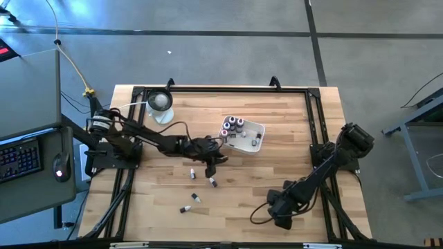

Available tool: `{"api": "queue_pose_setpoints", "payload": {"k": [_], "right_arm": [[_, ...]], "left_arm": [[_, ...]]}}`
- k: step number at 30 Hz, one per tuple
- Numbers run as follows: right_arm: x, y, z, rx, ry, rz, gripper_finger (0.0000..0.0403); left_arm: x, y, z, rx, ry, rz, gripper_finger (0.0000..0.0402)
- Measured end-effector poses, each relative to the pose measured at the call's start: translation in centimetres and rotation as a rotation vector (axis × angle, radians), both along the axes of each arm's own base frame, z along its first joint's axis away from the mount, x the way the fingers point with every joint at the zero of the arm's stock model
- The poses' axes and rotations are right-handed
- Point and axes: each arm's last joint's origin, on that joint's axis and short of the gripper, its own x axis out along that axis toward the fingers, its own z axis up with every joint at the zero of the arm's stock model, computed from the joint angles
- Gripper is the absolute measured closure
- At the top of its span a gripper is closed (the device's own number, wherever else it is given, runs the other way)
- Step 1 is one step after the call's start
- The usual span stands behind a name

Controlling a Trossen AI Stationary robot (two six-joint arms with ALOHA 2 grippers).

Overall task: Pick & Place food coloring
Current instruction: Put the black small food coloring bottle into the white bin

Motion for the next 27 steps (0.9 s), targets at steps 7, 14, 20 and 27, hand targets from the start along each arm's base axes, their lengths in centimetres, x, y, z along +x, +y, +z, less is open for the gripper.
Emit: {"api": "queue_pose_setpoints", "payload": {"k": [7, 14, 20, 27], "right_arm": [[-0.1, -0.2, -0.1, -0.050, 0.001, -0.098, 0.0301], [0.0, -0.3, -0.1, -0.061, -0.023, -0.105, 0.0345], [0.5, -0.2, -0.1, -0.080, -0.097, -0.120, 0.0333], [1.5, -1.0, -0.1, -0.158, -0.198, -0.166, 0.0333]], "left_arm": [[3.0, 0.4, 4.3, 0.237, 0.007, -0.021, 0.0324], [5.6, 4.0, 5.4, 0.314, 0.068, 0.115, 0.0323], [7.1, 7.3, 4.2, 0.258, 0.096, 0.092, 0.0323], [7.7, 8.9, 3.1, 0.270, 0.151, 0.093, 0.0321]]}}
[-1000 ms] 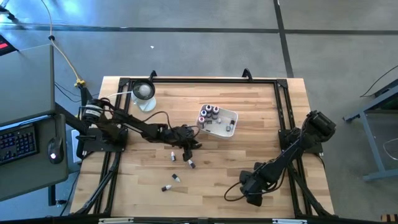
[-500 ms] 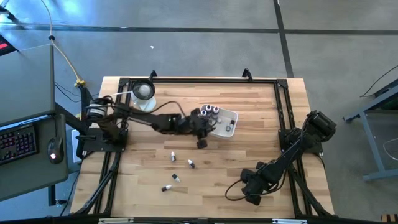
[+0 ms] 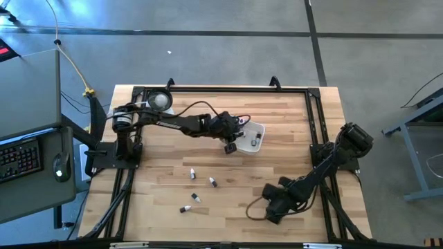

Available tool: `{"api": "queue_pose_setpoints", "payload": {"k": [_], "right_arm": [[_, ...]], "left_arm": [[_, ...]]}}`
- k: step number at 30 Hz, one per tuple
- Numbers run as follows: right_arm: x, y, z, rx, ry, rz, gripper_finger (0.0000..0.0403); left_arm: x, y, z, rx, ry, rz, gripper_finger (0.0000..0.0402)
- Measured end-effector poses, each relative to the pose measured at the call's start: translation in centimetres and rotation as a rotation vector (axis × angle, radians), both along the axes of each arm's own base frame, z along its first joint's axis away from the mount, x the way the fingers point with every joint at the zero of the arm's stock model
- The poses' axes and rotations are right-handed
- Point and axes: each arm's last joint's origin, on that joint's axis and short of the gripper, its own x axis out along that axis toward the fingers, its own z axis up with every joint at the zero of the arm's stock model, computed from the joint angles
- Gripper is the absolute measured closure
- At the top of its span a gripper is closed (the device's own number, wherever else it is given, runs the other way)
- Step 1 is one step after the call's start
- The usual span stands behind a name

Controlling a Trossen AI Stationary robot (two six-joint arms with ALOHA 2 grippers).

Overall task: Pick & Place food coloring
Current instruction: Put the black small food coloring bottle into the white bin

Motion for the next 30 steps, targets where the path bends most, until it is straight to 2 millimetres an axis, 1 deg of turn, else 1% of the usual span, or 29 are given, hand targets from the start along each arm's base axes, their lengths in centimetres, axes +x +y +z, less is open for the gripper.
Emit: {"api": "queue_pose_setpoints", "payload": {"k": [3, 9, 12, 15, 17, 19, 22, 25, 28, 30], "right_arm": [[0.8, -0.9, 0.0, -0.081, -0.074, -0.043, 0.0341], [2.7, -2.7, 0.2, -0.157, -0.160, -0.027, 0.0330], [3.5, -3.9, 0.3, -0.219, -0.195, -0.030, 0.0331], [4.2, -5.0, 1.1, -0.252, -0.236, -0.032, 0.0338], [4.5, -5.7, 1.9, -0.274, -0.280, -0.038, 0.0339], [4.7, -6.3, 3.1, -0.312, -0.333, -0.033, 0.0337], [4.7, -7.4, 5.2, -0.439, -0.421, -0.017, 0.0333], [4.7, -9.1, 7.2, -0.632, -0.487, -0.039, 0.0334], [4.9, -11.3, 8.6, -0.796, -0.488, -0.080, 0.0336], [5.3, -13.1, 8.6, -0.828, -0.439, -0.084, 0.0335]], "left_arm": [[0.0, -0.1, 0.1, 0.003, 0.028, -0.008, 0.0305], [0.5, -0.4, 1.5, 0.057, 0.065, -0.054, 0.0242], [0.7, -0.7, 3.2, 0.054, 0.124, -0.075, 0.0227], [0.1, -0.7, 6.2, 0.037, 0.249, -0.087, 0.0225], [-1.1, -0.8, 8.4, 0.012, 0.352, -0.081, 0.0225], [-2.1, -0.9, 10.6, 0.004, 0.388, -0.079, 0.0225], [-4.3, -1.4, 13.8, 0.003, 0.365, -0.091, 0.0225], [-7.0, -2.2, 16.6, 0.007, 0.326, -0.103, 0.0225], [-9.4, -3.3, 17.4, 0.007, 0.285, -0.102, 0.0225], [-11.0, -4.2, 16.6, 0.000, 0.274, -0.112, 0.0225]]}}
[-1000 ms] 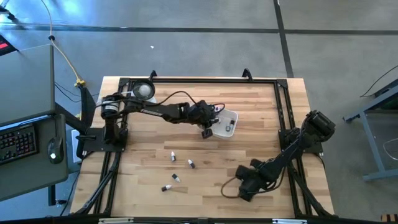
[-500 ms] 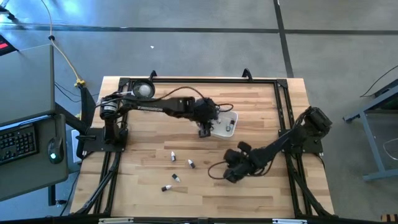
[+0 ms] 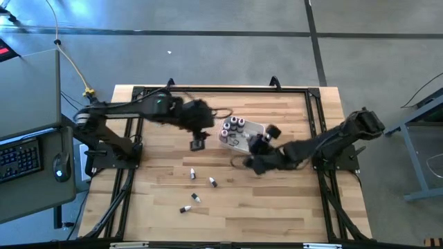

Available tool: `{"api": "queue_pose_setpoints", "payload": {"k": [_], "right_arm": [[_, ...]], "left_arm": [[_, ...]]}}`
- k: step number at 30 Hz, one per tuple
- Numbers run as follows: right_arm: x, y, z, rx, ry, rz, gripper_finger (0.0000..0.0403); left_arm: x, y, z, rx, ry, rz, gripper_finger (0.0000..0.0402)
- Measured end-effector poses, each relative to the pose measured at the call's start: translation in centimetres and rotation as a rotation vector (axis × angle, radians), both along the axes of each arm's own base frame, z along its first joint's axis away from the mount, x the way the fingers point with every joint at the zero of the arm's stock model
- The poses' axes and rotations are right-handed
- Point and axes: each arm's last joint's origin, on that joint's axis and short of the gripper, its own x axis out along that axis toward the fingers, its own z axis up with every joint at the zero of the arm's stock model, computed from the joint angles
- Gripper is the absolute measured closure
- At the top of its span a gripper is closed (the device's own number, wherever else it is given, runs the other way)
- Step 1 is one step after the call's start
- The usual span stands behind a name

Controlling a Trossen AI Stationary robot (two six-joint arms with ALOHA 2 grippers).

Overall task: Pick & Place food coloring
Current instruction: Put the black small food coloring bottle into the white bin

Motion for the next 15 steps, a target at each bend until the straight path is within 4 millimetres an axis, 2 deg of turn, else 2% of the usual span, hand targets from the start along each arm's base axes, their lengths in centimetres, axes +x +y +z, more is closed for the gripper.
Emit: {"api": "queue_pose_setpoints", "payload": {"k": [2, 7, 12, 15], "right_arm": [[0.7, -1.9, -0.6, 0.054, 0.053, 0.003, 0.0331], [2.2, -5.5, -2.7, 0.180, 0.169, 0.045, 0.0332], [2.7, -7.5, -4.3, 0.321, 0.221, 0.064, 0.0330], [2.7, -8.1, -4.6, 0.405, 0.229, 0.093, 0.0314]], "left_arm": [[-1.5, -1.0, -1.5, -0.007, -0.035, -0.020, 0.0224], [-4.2, -2.8, -7.4, -0.066, -0.172, -0.043, 0.0225], [-6.4, -4.3, -12.2, -0.252, -0.135, -0.065, 0.0224], [-7.1, -4.8, -14.0, -0.307, -0.077, -0.016, 0.0225]]}}
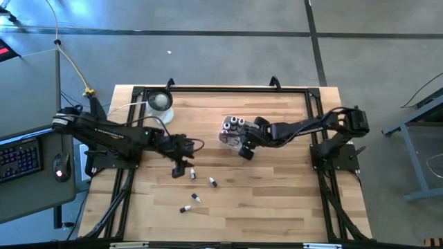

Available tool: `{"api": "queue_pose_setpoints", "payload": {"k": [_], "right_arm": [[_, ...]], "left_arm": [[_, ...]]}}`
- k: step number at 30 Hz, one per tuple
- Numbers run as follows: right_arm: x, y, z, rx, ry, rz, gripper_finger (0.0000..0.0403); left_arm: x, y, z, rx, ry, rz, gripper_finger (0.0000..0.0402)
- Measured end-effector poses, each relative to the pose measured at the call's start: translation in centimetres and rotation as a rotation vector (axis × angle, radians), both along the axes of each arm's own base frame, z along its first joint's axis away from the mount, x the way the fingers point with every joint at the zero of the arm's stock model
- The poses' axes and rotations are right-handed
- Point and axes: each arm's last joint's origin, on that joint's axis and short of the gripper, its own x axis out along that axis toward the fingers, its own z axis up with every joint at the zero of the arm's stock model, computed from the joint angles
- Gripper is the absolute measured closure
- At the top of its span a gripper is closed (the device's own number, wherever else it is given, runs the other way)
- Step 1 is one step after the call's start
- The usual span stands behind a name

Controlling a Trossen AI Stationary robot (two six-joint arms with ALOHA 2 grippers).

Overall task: Pick & Place food coloring
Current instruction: Put the black small food coloring bottle into the white bin, then put the violet small food coloring bottle into the white bin

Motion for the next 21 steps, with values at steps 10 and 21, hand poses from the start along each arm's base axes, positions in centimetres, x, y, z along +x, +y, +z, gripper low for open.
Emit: {"api": "queue_pose_setpoints", "payload": {"k": [10, 21], "right_arm": [[0.3, -0.6, 0.2, -0.013, -0.028, 0.025, 0.0266], [1.4, 4.4, 2.7, 0.102, -0.260, 0.270, 0.0264]], "left_arm": [[-0.1, -1.1, -1.8, -0.018, 0.046, -0.008, 0.0225], [0.6, -1.6, -3.1, 0.127, 0.067, -0.176, 0.0225]]}}
